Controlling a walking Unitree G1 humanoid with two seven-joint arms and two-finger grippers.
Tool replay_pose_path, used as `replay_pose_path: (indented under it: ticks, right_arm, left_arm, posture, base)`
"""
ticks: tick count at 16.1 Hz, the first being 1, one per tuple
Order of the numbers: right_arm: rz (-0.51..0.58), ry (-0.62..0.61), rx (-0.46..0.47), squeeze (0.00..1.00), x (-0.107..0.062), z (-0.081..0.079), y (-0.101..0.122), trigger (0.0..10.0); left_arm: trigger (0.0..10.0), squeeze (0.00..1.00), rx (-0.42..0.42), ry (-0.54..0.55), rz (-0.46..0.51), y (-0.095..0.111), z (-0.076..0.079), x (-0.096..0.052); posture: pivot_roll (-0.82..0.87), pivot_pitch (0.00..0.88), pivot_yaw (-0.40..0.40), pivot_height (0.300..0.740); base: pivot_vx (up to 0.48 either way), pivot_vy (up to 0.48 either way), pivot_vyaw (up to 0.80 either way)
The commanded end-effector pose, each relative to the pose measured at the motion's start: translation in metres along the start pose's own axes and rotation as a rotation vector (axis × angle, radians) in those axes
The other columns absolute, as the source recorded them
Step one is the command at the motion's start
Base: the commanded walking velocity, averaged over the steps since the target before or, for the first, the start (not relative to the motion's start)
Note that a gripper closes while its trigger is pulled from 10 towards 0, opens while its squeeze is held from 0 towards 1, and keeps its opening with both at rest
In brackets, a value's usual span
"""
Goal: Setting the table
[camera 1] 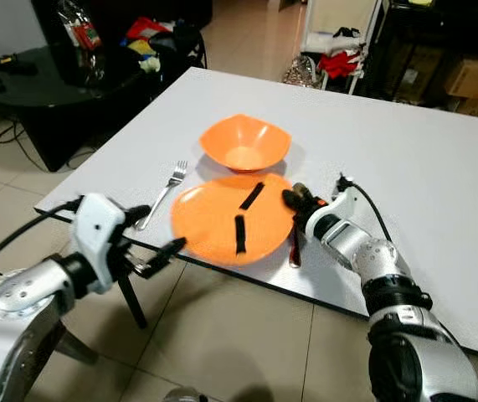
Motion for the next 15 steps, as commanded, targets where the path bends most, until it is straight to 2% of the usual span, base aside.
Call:
replay_pose_path:
  ticks: [1, 6, 10, 11, 13, 15]
  right_arm:
    - [0.043, 0.007, -0.006, 0.0, 0.003, -0.006, 0.009, 10.0]
    - [0.074, 0.022, -0.026, 0.0, 0.012, -0.016, 0.006, 10.0]
    - [0.033, 0.058, -0.129, 0.0, 0.022, -0.031, -0.012, 10.0]
    - [0.028, 0.07, -0.142, 0.75, 0.023, -0.033, -0.015, 10.0]
    - [0.026, 0.049, -0.161, 1.0, 0.025, -0.032, -0.017, 10.0]
    - [0.031, 0.007, -0.217, 1.0, 0.024, -0.027, -0.017, 10.0]
  left_arm:
    - [10.0, 0.0, 0.024, -0.01, -0.005, 0.003, 0.001, 0.001]
    - [10.0, 0.0, 0.034, 0.014, 0.01, 0.007, -0.004, 0.004]
    - [10.0, 0.0, 0.041, 0.023, 0.009, 0.007, -0.005, 0.004]
    - [10.0, 0.0, 0.045, 0.026, 0.007, 0.006, -0.006, 0.004]
    - [10.0, 0.0, 0.046, 0.032, 0.01, 0.006, -0.006, 0.004]
    - [10.0, 0.0, 0.048, 0.034, 0.011, 0.006, -0.006, 0.005]
  posture:
    - [0.15, 0.0, 0.028, 0.74]
    - [0.15, 0.0, 0.033, 0.74]
    - [0.15, 0.0, 0.033, 0.74]
    - [0.15, 0.0, 0.032, 0.74]
    - [0.15, 0.0, 0.032, 0.74]
    - [0.15, 0.0, 0.032, 0.74]
  base:
    - [0.0, 0.0, 0.0]
    - [0.0, 0.0, 0.0]
    - [0.0, 0.0, 0.0]
    - [0.0, 0.0, 0.0]
    - [0.0, 0.0, 0.0]
    - [0.0, 0.0, 0.0]
Point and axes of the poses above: a point about 5 cm out from each wrist's last joint towards the gripper, its own x axis pointing out of the wrist towards the gripper, its own y axis along the axis of the wrist's last joint, z = x × y, the point moved 1 cm from there along x, pointing out of the wrist towards the gripper, and after that the axes turned 6 degrees about -x, right-handed, at the moved point
